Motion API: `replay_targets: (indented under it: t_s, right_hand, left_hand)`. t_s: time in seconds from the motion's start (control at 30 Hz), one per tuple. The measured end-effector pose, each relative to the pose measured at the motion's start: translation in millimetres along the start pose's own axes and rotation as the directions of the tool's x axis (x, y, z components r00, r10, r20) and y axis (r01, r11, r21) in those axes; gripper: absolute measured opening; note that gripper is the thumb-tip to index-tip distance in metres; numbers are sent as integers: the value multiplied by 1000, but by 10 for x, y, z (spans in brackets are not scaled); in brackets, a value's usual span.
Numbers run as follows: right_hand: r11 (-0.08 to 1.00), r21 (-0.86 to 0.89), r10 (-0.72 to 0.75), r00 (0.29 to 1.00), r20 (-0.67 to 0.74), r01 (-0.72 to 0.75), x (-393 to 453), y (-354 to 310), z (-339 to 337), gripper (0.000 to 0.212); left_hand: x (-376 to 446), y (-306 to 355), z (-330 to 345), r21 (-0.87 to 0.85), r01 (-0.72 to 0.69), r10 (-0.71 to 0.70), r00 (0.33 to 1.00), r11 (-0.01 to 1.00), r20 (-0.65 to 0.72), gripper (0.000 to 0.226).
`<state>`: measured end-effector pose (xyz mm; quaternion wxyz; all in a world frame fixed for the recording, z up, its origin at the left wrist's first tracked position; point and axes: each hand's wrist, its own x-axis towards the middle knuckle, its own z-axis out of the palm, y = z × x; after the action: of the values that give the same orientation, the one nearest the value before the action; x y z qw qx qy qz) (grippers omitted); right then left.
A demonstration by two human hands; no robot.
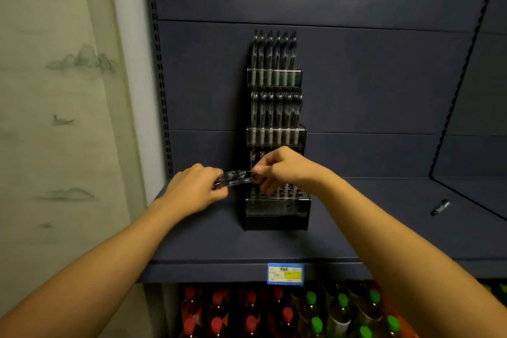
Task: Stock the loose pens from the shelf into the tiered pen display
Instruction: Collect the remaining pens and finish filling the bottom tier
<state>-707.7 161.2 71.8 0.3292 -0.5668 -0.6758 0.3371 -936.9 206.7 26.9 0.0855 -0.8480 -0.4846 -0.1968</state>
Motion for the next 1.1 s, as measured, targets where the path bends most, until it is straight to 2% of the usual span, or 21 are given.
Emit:
replay_targets:
  t_s: [0.07,0.17,0.23,0.37,0.47,0.67,0.77,0.9,0.97,1.1]
  right_hand:
    - [1000,11,-7,998,57,6,-10,9,-26,19]
    - [999,34,-1,998,58,-1,1,35,12,28]
    - [997,77,-2,1000,18,1,25,61,41,29]
    - [990,140,-8,999,-33,13,13,60,35,10]
    - [986,163,-1,997,-80,14,-17,34,26,10]
    - [970,242,47,977,-208,5,-94,24,-101,3]
    - [927,373,59,962,-265,46,-104,45,-222,2]
    - [847,503,17,935,-354,175,-59,59,-269,8]
    - [858,465,-4,908,-418,217,-8,55,-268,10]
    - [928,307,-30,864,-503,211,112,63,-233,6]
  left_hand:
    - [27,58,-29,5,6,-6,1000,1000,-7,21]
    - [51,145,-48,1,16,-16,1000,1000,-11,22]
    - [54,193,-44,-23,23,-23,1000,999,-7,23]
    - [40,206,-29,-101,22,-22,1000,995,4,24]
    - [53,192,-36,-162,-8,10,1000,987,11,23]
    - [99,148,-76,-132,-18,16,1000,991,-21,24]
    - [87,50,-51,-130,7,-13,999,991,-43,29]
    - [88,1,29,-126,9,-14,999,992,-39,34]
    - [92,-11,57,-128,11,-17,999,992,-46,35]
    - [86,-19,107,-136,10,-15,999,991,-33,35]
